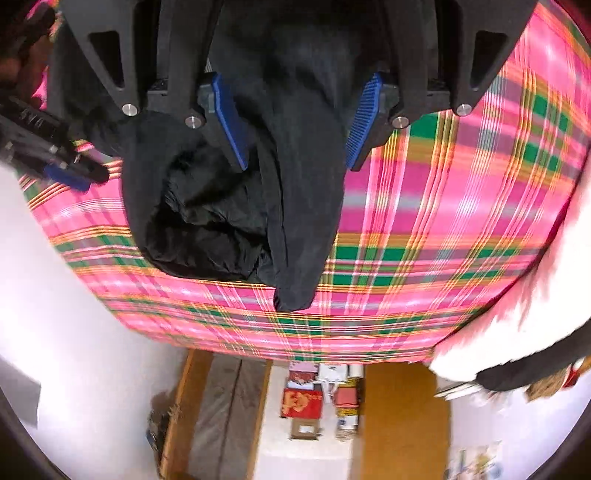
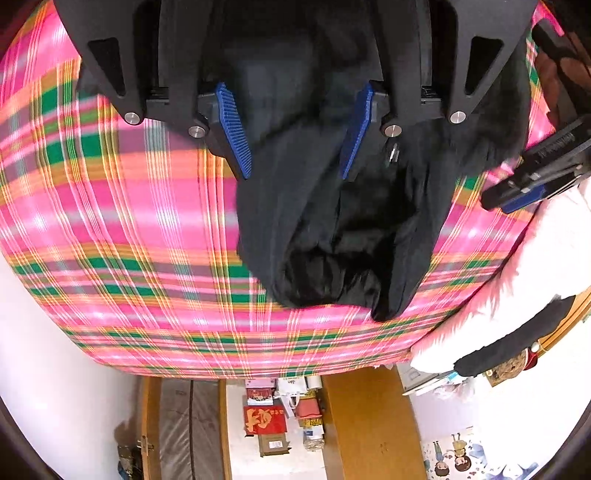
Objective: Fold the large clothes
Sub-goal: 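Lift the hem with both tools and fold it up toward the hood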
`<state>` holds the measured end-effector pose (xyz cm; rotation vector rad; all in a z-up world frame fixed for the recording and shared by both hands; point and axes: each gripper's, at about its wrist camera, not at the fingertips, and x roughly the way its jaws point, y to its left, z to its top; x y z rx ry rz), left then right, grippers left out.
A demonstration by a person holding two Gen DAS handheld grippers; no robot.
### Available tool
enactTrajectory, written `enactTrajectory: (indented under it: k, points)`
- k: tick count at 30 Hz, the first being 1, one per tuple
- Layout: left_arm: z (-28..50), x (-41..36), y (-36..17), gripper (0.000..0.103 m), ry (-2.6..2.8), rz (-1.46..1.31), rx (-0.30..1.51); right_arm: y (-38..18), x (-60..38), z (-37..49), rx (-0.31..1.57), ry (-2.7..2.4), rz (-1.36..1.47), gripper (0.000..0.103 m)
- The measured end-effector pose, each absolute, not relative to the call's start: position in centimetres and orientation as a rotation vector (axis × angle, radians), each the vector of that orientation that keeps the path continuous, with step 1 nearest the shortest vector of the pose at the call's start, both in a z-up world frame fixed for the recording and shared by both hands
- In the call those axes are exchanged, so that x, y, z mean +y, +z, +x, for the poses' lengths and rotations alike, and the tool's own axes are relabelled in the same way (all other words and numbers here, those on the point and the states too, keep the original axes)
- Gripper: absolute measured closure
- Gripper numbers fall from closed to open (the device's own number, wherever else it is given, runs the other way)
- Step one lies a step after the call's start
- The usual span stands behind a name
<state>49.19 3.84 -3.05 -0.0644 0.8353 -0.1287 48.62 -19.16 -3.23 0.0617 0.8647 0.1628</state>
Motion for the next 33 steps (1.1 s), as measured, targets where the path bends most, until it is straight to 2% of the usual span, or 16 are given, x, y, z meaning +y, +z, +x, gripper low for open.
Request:
enactTrajectory:
  k: [10, 11, 12, 13, 16, 22, 27, 33]
  points:
    - [58.1, 2.3, -7.9, 0.046, -0.071, 0.031, 0.933, -5.4, -19.5, 58.0, 0.939, 0.062, -0.014, 0.052]
    - [58.4, 2.2, -8.3, 0.060, -0.081, 0.027, 0.941, -5.7, -19.5, 58.5, 0.956, 0.055, -0.022, 0.055]
    - [58.4, 2.1, -8.4, 0.074, -0.096, 0.024, 0.941, -5.8, -19.5, 58.6, 0.965, 0.052, -0.030, 0.081]
    - [58.4, 1.9, -8.5, 0.092, -0.109, 0.026, 0.946, -5.8, -19.3, 58.5, 0.974, 0.088, -0.029, 0.099]
    - [57.0, 2.2, -7.6, 0.098, -0.138, -0.003, 0.899, -4.1, -18.2, 56.5, 0.904, 0.118, -0.084, 0.099]
    - [51.9, 5.3, -3.0, 0.099, -0.145, -0.102, 0.776, 1.3, -18.9, 49.8, 0.794, 0.185, 0.008, 0.099]
    - [44.6, 8.3, 0.7, 0.099, -0.181, -0.206, 0.690, 4.8, -19.7, 42.5, 0.723, 0.225, 0.085, 0.099]
    - [36.0, 12.3, 0.9, 0.099, -0.172, -0.335, 0.666, 3.0, -22.0, 36.2, 0.766, 0.207, 0.211, 0.099]
